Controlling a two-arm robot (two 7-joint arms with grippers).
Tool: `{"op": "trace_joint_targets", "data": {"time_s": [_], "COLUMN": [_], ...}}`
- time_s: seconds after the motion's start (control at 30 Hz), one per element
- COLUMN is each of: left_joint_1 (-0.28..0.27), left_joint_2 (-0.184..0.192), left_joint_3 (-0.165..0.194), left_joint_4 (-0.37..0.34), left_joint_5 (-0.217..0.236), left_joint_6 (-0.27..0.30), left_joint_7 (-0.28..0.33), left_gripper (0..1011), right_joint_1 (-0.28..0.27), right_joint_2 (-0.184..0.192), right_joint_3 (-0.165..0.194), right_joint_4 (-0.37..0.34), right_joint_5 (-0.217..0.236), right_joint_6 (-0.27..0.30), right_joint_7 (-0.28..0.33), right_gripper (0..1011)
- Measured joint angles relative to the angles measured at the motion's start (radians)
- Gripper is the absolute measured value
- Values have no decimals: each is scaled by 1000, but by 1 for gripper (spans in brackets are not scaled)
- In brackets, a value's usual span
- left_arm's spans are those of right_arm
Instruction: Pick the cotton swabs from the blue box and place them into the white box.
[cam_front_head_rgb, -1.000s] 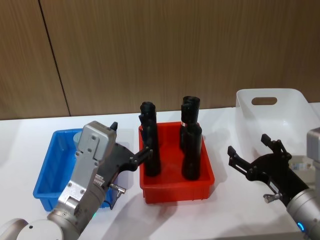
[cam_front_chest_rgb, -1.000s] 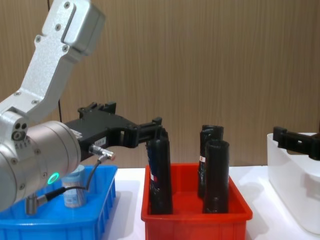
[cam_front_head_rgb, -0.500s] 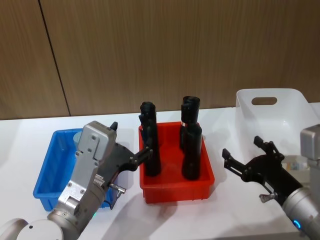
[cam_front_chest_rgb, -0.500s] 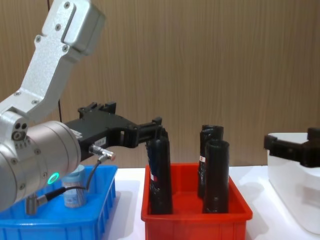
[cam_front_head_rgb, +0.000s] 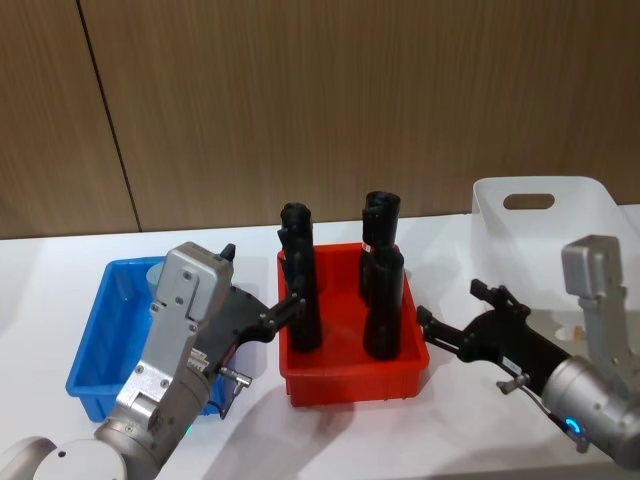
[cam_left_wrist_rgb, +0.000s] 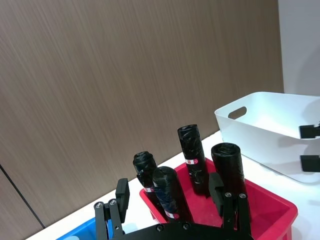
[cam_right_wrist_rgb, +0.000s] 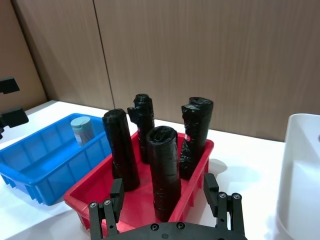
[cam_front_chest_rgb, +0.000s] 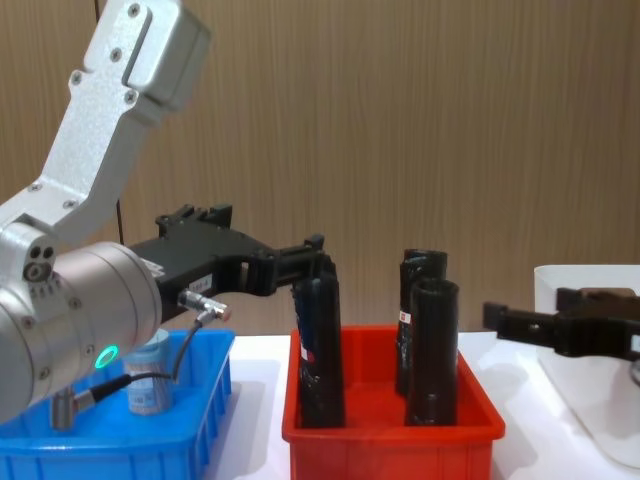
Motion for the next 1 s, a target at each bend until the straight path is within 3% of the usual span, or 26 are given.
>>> {"op": "trace_joint_targets", "data": {"time_s": [0.33, 1.0], "left_joint_1": [0, 0], "left_joint_2": [0, 0], "left_joint_3": [0, 0], "left_joint_4": [0, 0], "left_joint_5": [0, 0], "left_joint_6": [0, 0], "left_joint_7": [0, 0], "left_gripper": [1004, 1004], "right_joint_1": [120, 291], "right_joint_2": [-40, -101], "right_joint_3": [-10, -28], "right_joint_4": [158, 401], "right_joint_5": [-22, -63], "right_joint_6": [19, 1], "right_joint_7": [87, 143], "right_gripper": [1002, 1002]}}
